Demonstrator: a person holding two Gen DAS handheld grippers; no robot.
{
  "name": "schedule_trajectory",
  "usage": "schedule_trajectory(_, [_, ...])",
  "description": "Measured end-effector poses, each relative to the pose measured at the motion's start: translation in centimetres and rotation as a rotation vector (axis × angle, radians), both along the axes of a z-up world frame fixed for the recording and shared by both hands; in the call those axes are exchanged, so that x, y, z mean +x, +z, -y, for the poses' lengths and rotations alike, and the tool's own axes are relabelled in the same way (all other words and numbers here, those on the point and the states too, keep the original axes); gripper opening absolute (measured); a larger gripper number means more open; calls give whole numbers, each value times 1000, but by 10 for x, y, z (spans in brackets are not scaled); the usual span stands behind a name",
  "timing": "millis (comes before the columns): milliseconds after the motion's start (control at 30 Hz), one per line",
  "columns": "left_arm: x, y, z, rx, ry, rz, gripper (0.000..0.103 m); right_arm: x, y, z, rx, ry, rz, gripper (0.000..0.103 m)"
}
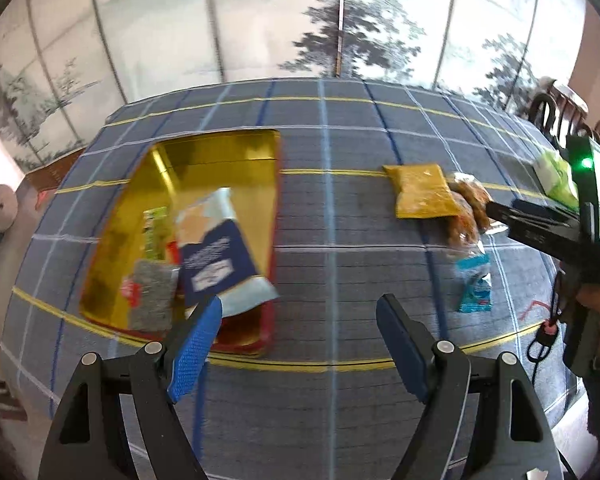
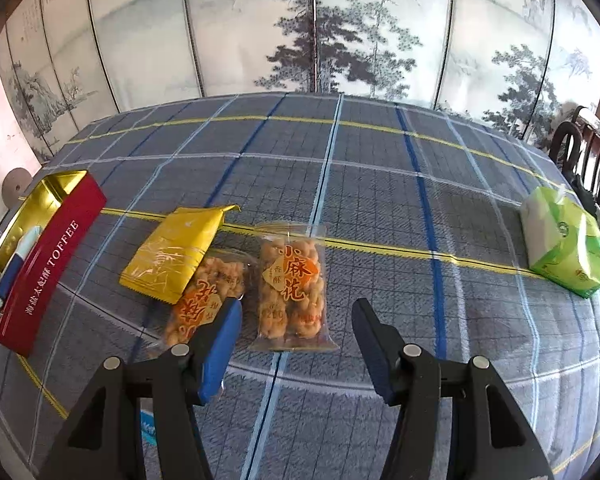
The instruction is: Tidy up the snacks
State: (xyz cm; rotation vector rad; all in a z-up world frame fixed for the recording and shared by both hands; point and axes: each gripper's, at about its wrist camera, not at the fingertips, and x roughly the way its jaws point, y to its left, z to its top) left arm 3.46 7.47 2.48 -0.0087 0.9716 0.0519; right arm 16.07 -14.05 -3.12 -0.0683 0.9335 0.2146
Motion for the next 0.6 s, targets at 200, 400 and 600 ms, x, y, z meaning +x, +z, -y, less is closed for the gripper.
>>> schedule_trajectory(200, [10, -9, 23, -15, -32, -19, 77, 15, -12, -7, -23, 27, -6, 59])
schedule_trajectory(400, [15, -18, 48, -9, -84, -21, 77, 24, -18, -2, -22, 48, 10, 59])
schedule_trajectory(600, [20, -27, 70, -17, -126, -35, 77, 22, -28, -1, -35, 73, 21, 57])
